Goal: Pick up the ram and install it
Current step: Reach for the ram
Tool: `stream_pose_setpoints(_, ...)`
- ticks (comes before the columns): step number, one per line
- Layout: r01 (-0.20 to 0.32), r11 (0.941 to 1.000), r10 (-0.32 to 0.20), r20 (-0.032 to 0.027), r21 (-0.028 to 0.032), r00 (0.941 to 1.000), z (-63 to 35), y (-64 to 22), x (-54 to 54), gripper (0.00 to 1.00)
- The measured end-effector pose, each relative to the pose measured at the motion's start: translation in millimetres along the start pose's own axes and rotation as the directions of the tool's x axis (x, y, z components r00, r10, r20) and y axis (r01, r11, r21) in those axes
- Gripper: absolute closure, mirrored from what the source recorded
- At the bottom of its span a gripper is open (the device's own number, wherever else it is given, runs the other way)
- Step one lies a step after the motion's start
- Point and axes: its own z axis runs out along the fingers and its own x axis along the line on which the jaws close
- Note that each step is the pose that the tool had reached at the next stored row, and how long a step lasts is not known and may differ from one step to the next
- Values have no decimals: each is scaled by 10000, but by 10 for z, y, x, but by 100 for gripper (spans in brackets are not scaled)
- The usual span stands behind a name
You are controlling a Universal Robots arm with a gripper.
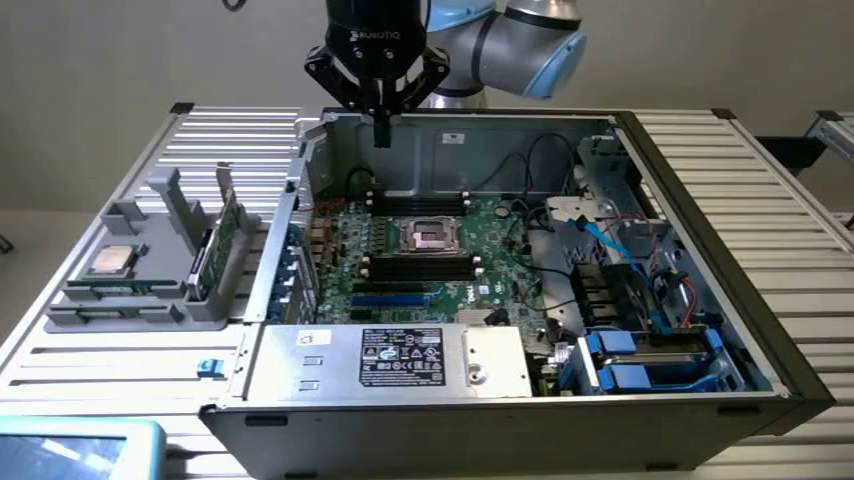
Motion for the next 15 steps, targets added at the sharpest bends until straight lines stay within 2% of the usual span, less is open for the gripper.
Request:
stream_pose_setpoints(5,-1,10000,1,-3,2,10000,-1,0,35,91)
stream_pose_setpoints(12,-1,10000,1,-23,1,10000,-5,8,346,89)
stream_pose_setpoints(13,-1,10000,1,-29,2,10000,-6,7,391,85)
stream_pose_setpoints(14,-2,10000,2,-37,3,10000,-7,8,438,85)
stream_pose_setpoints(15,-3,10000,3,-46,3,10000,-8,8,481,78)
